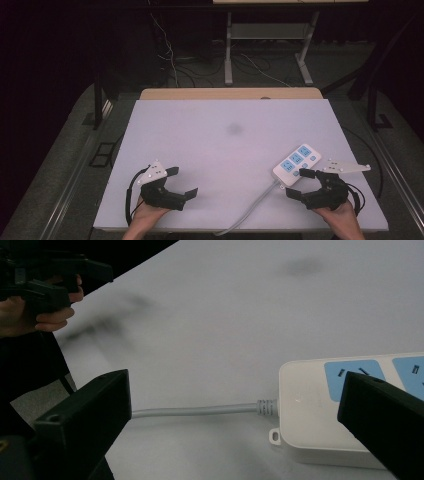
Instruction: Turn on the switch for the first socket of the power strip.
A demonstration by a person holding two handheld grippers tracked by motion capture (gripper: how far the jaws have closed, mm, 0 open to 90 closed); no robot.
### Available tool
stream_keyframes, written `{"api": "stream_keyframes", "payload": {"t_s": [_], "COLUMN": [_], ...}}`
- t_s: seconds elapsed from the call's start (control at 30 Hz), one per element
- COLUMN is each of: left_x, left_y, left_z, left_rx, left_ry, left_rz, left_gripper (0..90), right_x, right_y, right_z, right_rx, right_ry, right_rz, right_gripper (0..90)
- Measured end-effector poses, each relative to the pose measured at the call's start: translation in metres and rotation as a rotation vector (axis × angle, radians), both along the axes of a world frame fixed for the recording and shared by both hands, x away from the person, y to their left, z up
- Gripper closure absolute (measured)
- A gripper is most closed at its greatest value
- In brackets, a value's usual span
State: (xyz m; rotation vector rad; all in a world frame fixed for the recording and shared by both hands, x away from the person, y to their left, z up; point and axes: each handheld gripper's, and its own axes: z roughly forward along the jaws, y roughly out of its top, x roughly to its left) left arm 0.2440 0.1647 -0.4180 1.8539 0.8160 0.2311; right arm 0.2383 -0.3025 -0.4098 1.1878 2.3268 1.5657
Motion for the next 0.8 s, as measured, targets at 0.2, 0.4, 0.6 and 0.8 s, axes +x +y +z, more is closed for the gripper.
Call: {"api": "stream_keyframes", "payload": {"t_s": [0.2,0.4,0.6,0.8], "left_x": [0.0006,0.0012,0.0007,0.0008], "left_y": [0.0004,-0.0001,0.0000,-0.0006], "left_z": [-0.0003,-0.0007,-0.0007,-0.0009], "left_rx": [0.003,0.009,0.006,0.006], "left_ry": [-0.001,0.002,0.002,0.004], "left_rz": [-0.001,-0.013,-0.012,-0.015], "left_gripper": [0.0,0.0,0.0,0.0], "right_x": [-0.0001,0.0001,-0.0007,-0.0012], "right_y": [0.0001,-0.0002,0.0003,-0.0018], "right_z": [0.0007,0.0013,0.0029,0.0040], "right_rx": [-0.001,0.001,-0.002,-0.004], "right_ry": [-0.002,0.001,0.002,0.004], "right_rz": [0.001,0.002,0.003,0.002], "right_gripper": [0.3,0.3,0.3,0.3]}}
